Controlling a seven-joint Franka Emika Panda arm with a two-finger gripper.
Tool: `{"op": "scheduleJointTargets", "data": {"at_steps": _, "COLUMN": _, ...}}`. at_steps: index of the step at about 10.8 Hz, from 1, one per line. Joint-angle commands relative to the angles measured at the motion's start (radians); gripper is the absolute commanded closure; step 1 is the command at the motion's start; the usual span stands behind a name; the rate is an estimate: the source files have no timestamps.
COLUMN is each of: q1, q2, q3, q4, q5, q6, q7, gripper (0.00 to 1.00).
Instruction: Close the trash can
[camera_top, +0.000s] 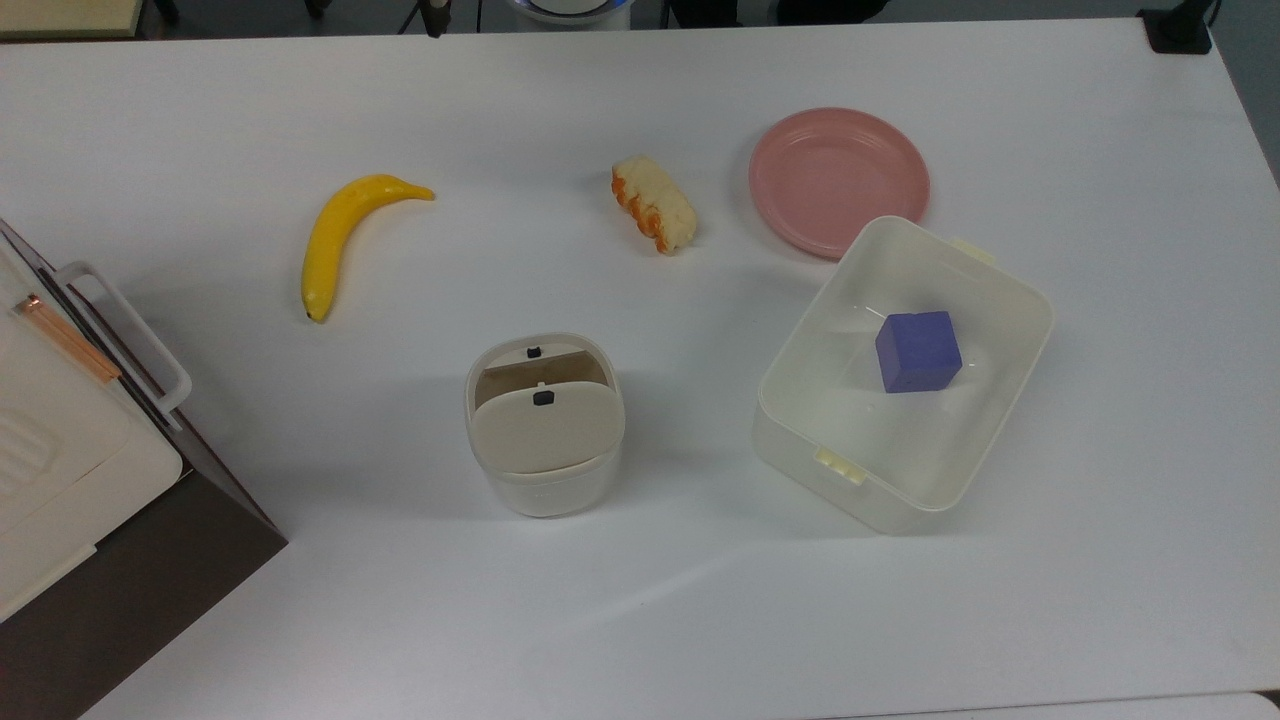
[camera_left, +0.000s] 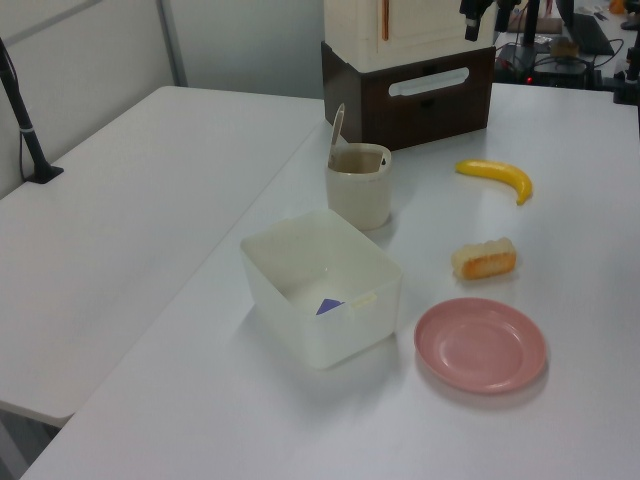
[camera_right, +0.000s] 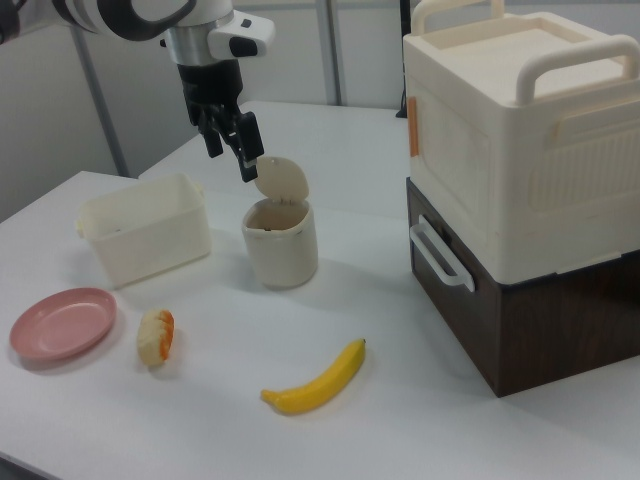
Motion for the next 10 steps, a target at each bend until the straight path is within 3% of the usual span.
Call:
{"op": "scheduleJointTargets", "data": {"at_steps": 1, "q1": -0.006, "q2": -0.022, "q3": -0.016, "q4": -0.016, "q5": 0.016, "q6": 0.022, "q7": 0.011, "gripper": 0.00}}
{"op": "scheduleJointTargets", "data": {"at_steps": 10, "q1": -0.006, "q2": -0.022, "q3": -0.018, "q4": -0.016, "q5": 0.013, "q6": 0.016, "q7": 0.003, "gripper": 0.00}}
